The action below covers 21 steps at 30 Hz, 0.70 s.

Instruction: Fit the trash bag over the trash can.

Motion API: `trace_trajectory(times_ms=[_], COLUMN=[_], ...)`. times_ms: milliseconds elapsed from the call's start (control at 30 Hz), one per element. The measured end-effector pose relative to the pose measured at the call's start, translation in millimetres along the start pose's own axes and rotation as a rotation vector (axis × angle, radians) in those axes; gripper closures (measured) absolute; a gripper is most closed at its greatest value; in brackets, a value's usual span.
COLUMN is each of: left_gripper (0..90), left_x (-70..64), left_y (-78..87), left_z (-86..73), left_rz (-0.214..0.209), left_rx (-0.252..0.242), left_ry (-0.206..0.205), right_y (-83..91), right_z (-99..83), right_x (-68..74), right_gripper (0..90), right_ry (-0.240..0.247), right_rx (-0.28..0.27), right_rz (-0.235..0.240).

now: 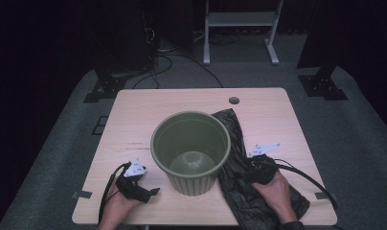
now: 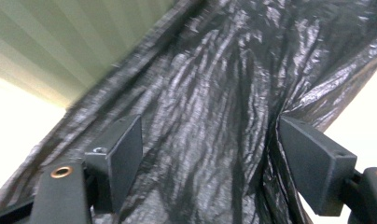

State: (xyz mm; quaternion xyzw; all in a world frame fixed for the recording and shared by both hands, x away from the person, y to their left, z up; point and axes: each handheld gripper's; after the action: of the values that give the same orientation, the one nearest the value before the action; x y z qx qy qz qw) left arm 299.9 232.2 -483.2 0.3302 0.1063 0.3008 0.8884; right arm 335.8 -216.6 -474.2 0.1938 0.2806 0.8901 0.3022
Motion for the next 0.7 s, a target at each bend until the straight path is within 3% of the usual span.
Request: trace_trajectory(times_ms=[133, 267, 500, 600, 700], left_gripper=[0.0, 0.0, 0.0, 0.0, 0.0], left_x=[0.0, 0.0, 0.0, 0.0, -0.1], left_y=[0.0, 0.0, 0.0, 0.0, 0.0], left_z=[0.0, 0.0, 0.0, 0.0, 0.0], left_rz=[0.000, -0.001, -0.001, -0.001, -0.001], left_rx=[0.000, 0.000, 0.000, 0.000, 0.000], left_ry=[-0.001, -0.001, -0.001, -0.001, -0.001], right_y=[-6.6, -13.8, -18.4, -19.6, -24.5], right_z=[2.1, 5.0, 3.1, 3.0, 5.3], right_x=[3.7, 8.8, 11.2, 14.3, 25.6], right_gripper=[19.4, 18.8, 16.2, 16.3, 16.5], right_ry=[0.019, 0.021, 0.023, 0.041, 0.124], right_rx=[0.021, 0.005, -0.007, -0.004, 0.037], right_rz=[-0.012, 0.013, 0.014, -0.007, -0.081])
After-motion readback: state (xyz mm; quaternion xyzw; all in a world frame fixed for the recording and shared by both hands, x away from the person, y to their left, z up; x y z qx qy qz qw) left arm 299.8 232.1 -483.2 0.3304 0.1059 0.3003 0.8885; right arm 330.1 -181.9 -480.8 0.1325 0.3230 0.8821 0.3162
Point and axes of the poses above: each handheld gripper's, and its own axes: y roughly backward along the jaws, z roughly out of its top, x roughly to its left, and after that the axes turned 4 degrees about -x, right-handed
